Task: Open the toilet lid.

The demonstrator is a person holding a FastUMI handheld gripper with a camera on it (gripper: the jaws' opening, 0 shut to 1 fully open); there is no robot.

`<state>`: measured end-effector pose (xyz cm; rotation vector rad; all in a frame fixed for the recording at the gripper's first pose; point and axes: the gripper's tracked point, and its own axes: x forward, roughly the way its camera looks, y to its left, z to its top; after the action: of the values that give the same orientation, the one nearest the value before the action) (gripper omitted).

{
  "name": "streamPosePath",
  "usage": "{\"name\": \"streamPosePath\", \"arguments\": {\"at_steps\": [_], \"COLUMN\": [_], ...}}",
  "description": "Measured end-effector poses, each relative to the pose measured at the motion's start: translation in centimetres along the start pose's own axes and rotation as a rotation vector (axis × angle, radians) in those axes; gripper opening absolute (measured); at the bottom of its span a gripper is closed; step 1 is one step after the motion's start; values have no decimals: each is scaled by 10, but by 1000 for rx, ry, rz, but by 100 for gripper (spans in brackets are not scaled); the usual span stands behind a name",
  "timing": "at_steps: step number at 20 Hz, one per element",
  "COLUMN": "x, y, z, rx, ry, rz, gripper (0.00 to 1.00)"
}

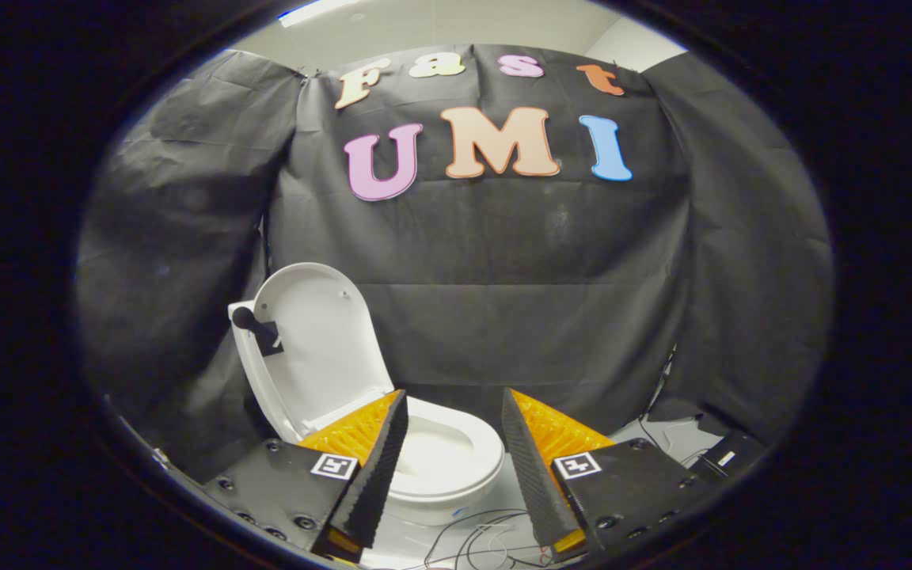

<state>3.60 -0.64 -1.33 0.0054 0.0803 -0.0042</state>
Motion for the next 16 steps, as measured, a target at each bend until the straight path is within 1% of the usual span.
{"name": "streamPosePath", "arguments": {"at_steps": [2, 4, 15, 16], "x": [-7, -13, -48, -44], "y": [-1, -1, 4, 3], "z": [7, 4, 23, 18], "rx": [11, 20, 3, -2], "ry": [-29, -23, -103, -92], "rz": [1, 2, 7, 7], "gripper": [75, 75, 75, 75]}}
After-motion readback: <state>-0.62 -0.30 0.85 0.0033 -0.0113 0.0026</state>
